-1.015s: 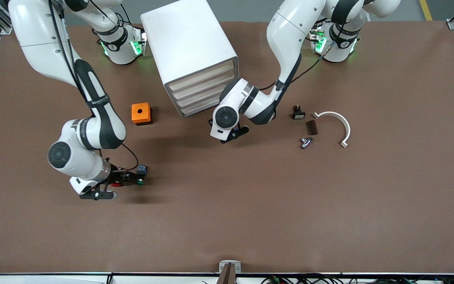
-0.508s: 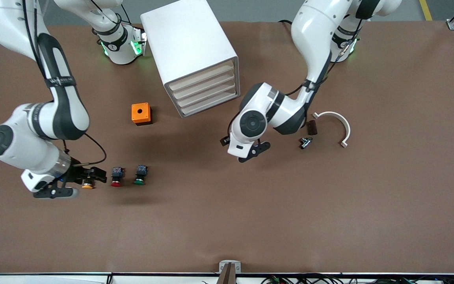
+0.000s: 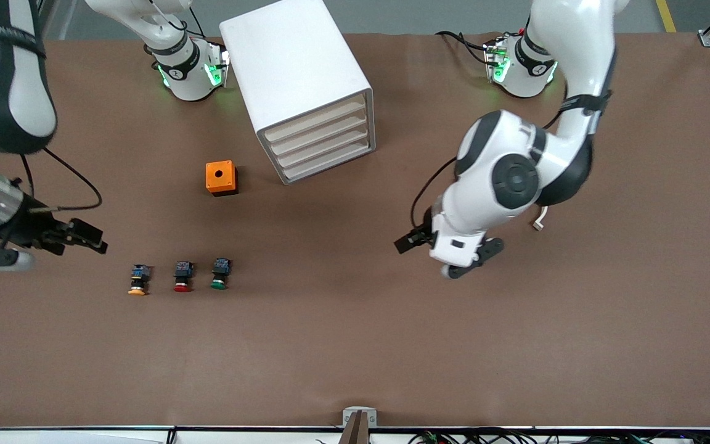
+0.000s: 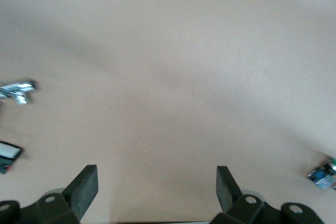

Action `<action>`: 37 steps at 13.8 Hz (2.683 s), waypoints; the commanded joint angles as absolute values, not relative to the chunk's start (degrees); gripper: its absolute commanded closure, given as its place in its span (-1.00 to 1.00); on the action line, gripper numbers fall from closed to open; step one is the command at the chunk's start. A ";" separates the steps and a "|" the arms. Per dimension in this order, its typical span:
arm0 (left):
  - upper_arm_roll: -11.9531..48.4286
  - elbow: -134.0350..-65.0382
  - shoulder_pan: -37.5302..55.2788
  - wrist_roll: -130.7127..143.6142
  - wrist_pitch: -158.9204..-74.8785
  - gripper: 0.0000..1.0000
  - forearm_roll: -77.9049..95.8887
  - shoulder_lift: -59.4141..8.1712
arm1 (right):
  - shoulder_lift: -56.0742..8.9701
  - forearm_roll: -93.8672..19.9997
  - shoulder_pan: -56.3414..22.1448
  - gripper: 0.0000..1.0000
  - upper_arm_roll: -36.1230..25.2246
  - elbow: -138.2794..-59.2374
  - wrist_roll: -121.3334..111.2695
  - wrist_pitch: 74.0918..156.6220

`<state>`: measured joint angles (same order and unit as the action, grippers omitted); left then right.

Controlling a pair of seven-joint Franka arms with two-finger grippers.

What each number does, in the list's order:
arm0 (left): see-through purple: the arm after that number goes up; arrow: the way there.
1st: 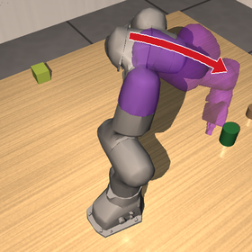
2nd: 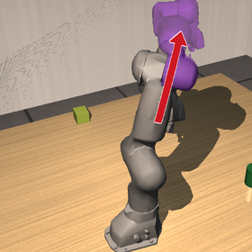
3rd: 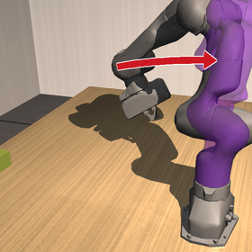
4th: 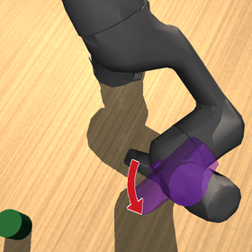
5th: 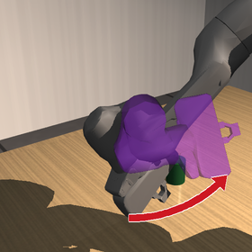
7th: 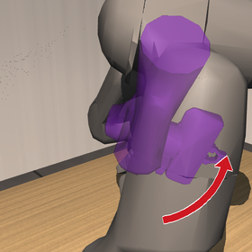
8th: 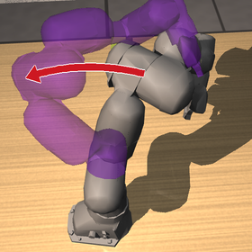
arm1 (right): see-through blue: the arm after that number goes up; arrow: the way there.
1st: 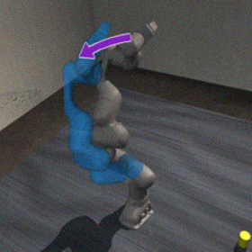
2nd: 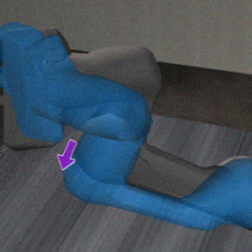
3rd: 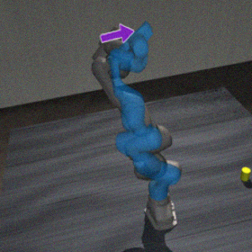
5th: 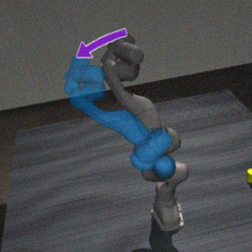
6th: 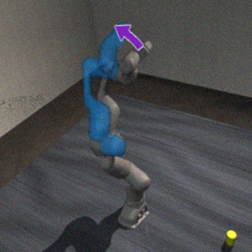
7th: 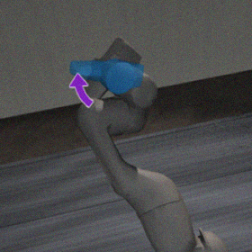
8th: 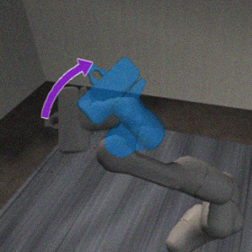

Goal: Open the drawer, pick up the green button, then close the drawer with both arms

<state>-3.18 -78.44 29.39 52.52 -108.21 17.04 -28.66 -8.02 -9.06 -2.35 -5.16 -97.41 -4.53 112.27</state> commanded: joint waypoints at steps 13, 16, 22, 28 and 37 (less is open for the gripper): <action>-2.64 -80.07 17.24 26.82 -87.99 -0.99 3.34 -7.22 | 1.76 2.78 -0.09 -1.00 -2.21 -95.01 -2.47 93.26; -2.73 -80.07 14.95 26.37 -84.83 -0.99 3.25 -5.45 | 2.72 3.17 0.18 -1.00 -0.88 -95.01 4.21 93.42; -2.64 -81.12 9.50 14.34 -81.92 -0.99 3.25 -0.97 | 2.72 1.49 7.00 -1.00 5.68 -94.75 3.43 92.90; -0.10 -87.44 6.07 13.97 -82.26 -0.99 2.03 3.42 | 2.20 2.37 6.07 -1.00 5.63 -91.32 -0.59 93.16; 3.42 -97.91 4.76 12.66 -87.19 -0.99 -0.09 10.72 | 2.02 2.29 1.58 -1.00 0.44 -91.05 -2.64 92.90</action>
